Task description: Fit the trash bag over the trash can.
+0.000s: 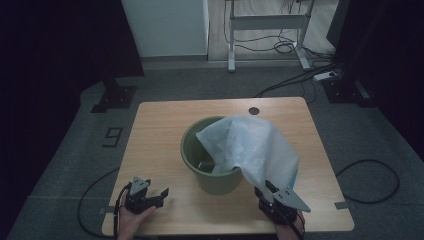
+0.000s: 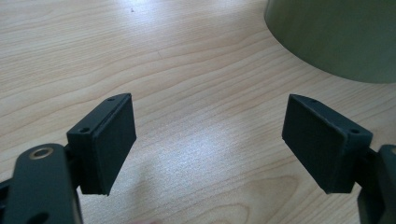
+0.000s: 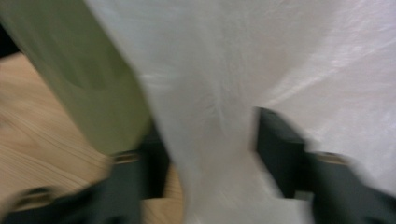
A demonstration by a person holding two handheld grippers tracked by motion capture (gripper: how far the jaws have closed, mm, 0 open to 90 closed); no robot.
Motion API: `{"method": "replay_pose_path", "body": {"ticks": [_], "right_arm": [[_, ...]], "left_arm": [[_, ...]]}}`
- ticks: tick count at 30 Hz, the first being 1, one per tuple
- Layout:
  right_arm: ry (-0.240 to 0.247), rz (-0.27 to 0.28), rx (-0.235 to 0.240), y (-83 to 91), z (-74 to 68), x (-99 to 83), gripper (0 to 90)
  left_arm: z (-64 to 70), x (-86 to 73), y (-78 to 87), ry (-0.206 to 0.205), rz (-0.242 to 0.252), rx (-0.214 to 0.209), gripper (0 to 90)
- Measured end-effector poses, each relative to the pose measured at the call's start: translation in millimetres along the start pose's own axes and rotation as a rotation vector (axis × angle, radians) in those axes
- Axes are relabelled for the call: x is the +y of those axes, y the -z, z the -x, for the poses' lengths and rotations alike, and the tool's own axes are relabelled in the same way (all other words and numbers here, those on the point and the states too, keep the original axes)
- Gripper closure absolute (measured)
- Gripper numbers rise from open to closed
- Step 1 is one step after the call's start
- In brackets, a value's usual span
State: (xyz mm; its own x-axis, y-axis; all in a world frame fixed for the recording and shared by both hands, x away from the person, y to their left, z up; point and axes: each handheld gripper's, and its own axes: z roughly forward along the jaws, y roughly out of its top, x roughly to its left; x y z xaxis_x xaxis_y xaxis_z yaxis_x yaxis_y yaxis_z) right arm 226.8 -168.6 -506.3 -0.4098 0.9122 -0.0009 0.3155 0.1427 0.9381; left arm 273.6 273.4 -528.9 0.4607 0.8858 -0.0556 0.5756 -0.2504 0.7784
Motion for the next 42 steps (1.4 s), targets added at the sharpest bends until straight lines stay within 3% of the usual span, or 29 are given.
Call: {"method": "replay_pose_path", "body": {"ticks": [2, 5, 6, 8, 12, 13, 14, 20, 23, 26, 30, 36, 40, 42], "right_arm": [[0.055, -0.005, -0.045, -1.1, 4.9, -2.4, 76.6], [0.068, -0.001, -0.079, -0.3, 11.0, -3.6, 82.1], [0.075, 0.031, -0.126, 3.9, 18.1, -2.1, 85.3], [0.065, 0.068, -0.155, 8.5, 24.2, 1.8, 87.8], [0.056, 0.158, -0.196, 19.4, 37.0, 16.1, 88.9], [0.056, 0.158, -0.196, 19.4, 37.0, 16.1, 88.9], [0.063, 0.214, -0.182, 24.6, 45.1, 27.2, 88.9], [0.038, 0.298, -0.136, 34.6, 59.5, 61.1, 89.1], [0.019, 0.327, -0.107, 36.2, 59.8, 72.4, 89.1], [-0.022, 0.382, -0.050, 36.5, 55.7, 95.8, 89.1], [-0.001, 0.434, 0.011, 35.9, 45.8, 119.8, 89.1], [0.030, 0.443, 0.071, 31.5, 27.2, 143.5, 89.0], [0.040, 0.417, 0.108, 22.9, 16.8, 142.1, 89.0], [0.040, 0.402, 0.127, 19.0, 13.5, 140.3, 88.9]], "left_arm": [[0.4, 0.4, 0.9, 0.003, 0.012, 0.011, 17.7], [0.4, 1.0, 2.5, 0.005, 0.020, 0.013, 17.9], [0.7, 1.3, 3.5, 0.009, 0.025, 0.012, 18.0], [1.0, 1.9, 4.1, 0.012, 0.028, 0.012, 18.2], [2.9, 5.5, 6.9, 0.051, 0.054, 0.009, 18.4], [2.9, 5.5, 6.9, 0.051, 0.054, 0.009, 19.3], [4.6, 9.7, 10.5, 0.073, 0.079, 0.009, 19.7], [10.1, 20.4, 21.8, 0.078, 0.140, 0.006, 20.9], [10.9, 21.7, 23.5, 0.076, 0.145, 0.006, 21.1], [12.1, 25.2, 27.8, 0.088, 0.156, 0.033, 21.0], [14.3, 33.2, 35.7, 0.100, 0.178, 0.073, 21.5], [24.3, 48.5, 52.8, 0.078, 0.210, 0.084, 21.9], [32.3, 56.9, 62.0, 0.048, 0.231, 0.072, 22.7], [40.2, 64.6, 68.6, 0.027, 0.262, 0.041, 23.0]]}}
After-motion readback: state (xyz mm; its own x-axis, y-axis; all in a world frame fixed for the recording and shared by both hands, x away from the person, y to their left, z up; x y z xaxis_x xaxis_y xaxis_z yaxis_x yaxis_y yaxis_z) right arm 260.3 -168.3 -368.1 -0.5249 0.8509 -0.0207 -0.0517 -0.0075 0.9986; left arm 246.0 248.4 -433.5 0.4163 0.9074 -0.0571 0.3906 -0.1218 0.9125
